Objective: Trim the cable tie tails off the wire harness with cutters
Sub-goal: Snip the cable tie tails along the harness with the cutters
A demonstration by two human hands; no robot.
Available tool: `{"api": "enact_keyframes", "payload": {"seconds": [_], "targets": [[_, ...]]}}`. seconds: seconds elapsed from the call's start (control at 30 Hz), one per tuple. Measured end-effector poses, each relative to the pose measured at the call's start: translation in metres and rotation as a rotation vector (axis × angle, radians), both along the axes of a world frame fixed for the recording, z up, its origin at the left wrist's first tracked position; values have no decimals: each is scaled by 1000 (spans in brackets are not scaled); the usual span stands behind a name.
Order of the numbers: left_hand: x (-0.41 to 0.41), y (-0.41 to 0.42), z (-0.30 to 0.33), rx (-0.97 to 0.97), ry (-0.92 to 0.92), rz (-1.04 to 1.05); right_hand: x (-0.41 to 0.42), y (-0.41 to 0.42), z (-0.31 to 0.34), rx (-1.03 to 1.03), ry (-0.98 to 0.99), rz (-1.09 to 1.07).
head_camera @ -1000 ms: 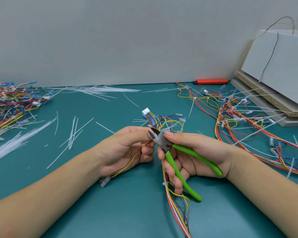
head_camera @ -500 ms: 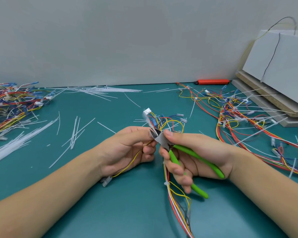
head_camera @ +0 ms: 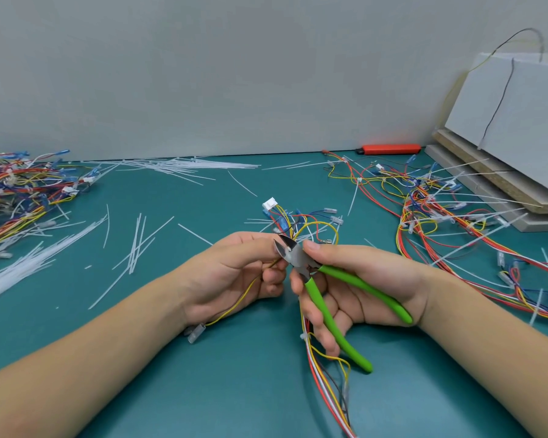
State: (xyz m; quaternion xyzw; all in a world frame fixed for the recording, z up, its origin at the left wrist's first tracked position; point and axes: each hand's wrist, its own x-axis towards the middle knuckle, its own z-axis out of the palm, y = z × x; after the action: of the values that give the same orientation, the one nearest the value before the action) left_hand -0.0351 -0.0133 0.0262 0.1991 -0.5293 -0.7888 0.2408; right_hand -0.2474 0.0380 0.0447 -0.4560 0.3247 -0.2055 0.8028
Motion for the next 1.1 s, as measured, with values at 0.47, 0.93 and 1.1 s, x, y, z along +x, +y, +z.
{"api": "enact_keyframes", "payload": {"seconds": [0.47,0.93,1.1], "targets": [[0,-2,-3,14,16,-15,0,3,6,1,38,24],[0,-2,-2,5,-5,-13,-3,-1,-1,13,17,31],[-1,-1,-2,20,4,-1,-2,0,-1,-1,22,20]]}}
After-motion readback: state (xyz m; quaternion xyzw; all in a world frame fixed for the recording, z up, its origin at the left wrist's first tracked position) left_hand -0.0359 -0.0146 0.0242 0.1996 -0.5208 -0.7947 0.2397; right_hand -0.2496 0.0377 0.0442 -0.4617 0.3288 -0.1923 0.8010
